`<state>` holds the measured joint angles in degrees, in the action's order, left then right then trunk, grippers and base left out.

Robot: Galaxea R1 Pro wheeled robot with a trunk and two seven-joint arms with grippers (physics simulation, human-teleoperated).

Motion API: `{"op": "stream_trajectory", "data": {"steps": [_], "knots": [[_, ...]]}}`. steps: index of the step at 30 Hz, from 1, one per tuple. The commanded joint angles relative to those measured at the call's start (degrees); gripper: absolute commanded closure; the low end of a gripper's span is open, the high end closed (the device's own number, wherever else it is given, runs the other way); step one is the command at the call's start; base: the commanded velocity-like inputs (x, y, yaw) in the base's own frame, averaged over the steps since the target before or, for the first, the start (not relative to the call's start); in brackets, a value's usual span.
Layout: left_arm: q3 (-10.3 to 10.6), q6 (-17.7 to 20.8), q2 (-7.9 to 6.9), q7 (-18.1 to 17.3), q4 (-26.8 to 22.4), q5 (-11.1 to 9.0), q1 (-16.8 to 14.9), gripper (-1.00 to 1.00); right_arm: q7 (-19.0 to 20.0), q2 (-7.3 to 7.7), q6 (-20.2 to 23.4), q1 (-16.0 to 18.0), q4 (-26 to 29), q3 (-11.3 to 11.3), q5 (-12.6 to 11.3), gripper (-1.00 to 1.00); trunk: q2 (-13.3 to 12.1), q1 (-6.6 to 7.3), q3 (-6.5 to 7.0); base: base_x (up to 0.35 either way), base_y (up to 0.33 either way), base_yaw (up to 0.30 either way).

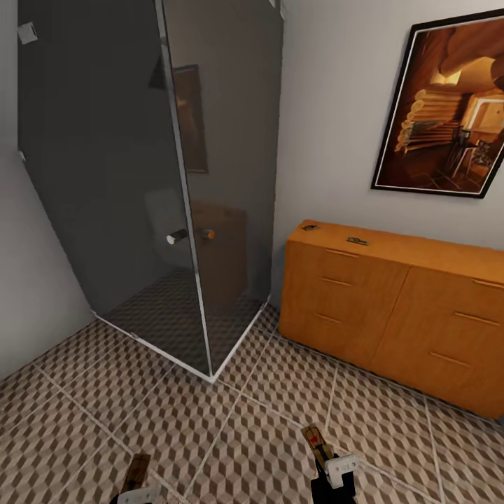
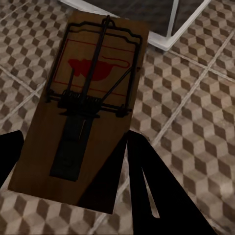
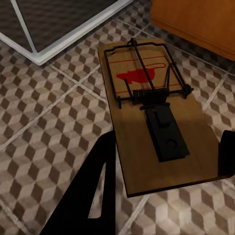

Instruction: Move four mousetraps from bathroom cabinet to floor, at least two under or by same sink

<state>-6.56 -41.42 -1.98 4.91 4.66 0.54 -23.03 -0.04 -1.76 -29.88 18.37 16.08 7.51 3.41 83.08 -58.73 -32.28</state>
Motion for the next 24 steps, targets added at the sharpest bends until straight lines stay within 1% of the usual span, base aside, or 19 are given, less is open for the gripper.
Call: {"op": "stream_trajectory", "data": {"steps": [1,24], "knots": [[0.0,0.0,0.0,0.4,0.0,0.3,0.0,1.0,-0.1,0.0,0.0,0.0,0.0,0.0,-0.1,1.0,0.0,0.0,0.0,-0.125,0.0,0.261],[0.0,0.1,0.01,0.4,0.0,0.3,0.0,1.0,-0.1,0.0,0.0,0.0,0.0,0.1,-0.1,1.0,0.0,0.0,0.0,-0.125,0.0,0.262]]}}
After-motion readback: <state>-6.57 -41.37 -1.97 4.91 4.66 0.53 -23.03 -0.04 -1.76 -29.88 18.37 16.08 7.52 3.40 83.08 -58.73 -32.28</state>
